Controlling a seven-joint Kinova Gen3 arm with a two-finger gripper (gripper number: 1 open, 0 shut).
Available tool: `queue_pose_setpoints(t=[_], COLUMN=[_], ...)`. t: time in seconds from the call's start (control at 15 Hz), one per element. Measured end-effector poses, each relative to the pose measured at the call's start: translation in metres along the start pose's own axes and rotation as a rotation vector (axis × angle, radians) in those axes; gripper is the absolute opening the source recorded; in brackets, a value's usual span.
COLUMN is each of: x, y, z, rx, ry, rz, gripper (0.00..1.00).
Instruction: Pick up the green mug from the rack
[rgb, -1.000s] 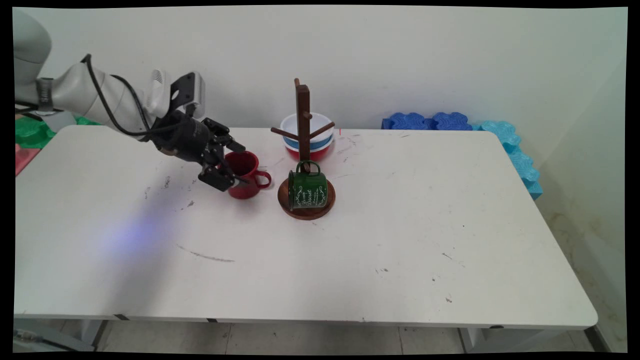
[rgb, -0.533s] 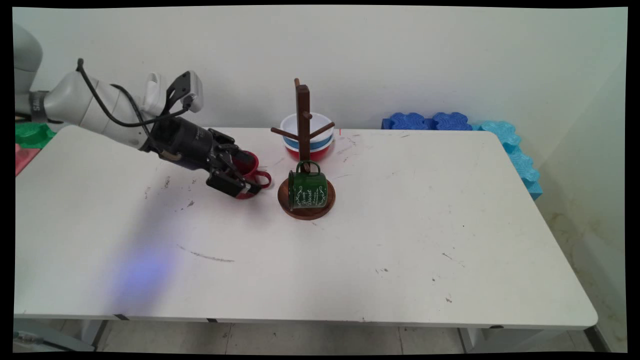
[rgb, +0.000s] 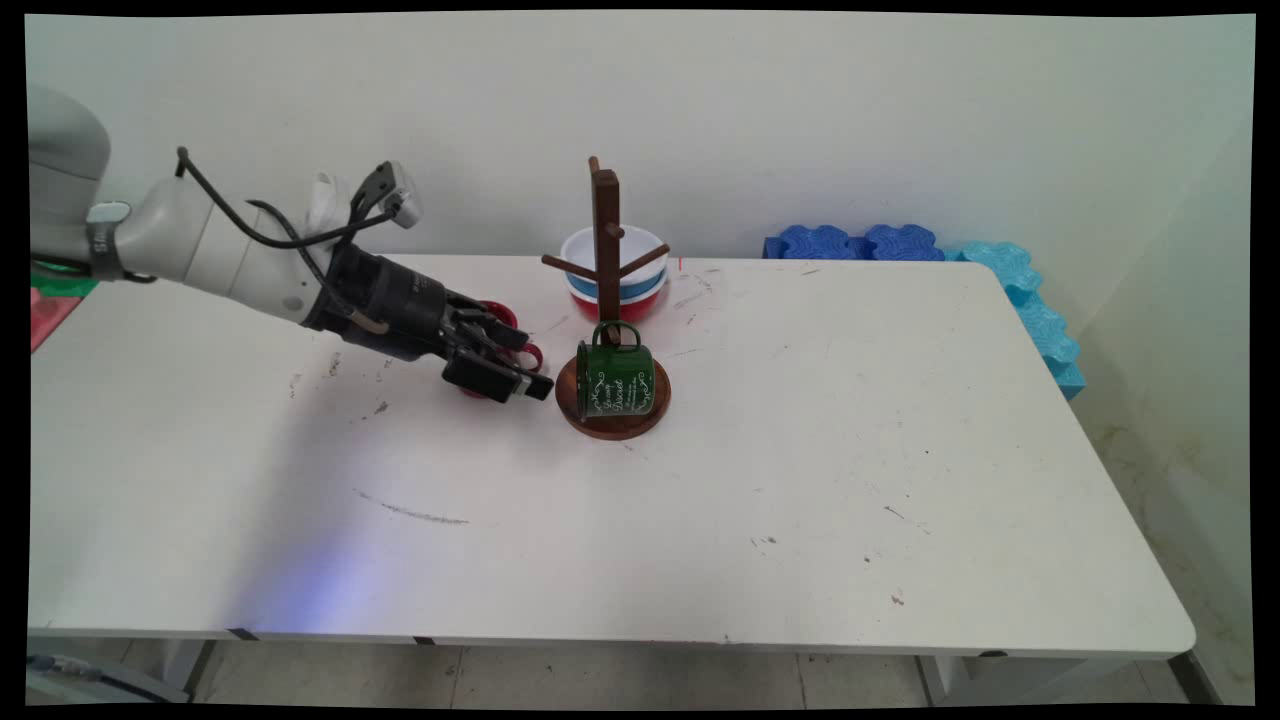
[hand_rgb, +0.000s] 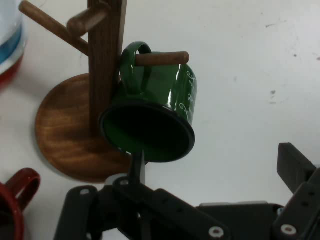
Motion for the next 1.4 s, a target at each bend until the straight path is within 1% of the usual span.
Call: queue_pose_setpoints(t=[0.6, 1.07, 1.4], x=[-0.005, -0.009, -0.010], y=[0.001, -0.005, -0.006], z=[0.027, 0.049, 0.067], rx=[-0.022, -0.027, -0.046], ry=[0.019, 0.016, 0.015], rz=[-0.096, -0.128, -0.138], gripper=[1.00, 1.00, 1.00])
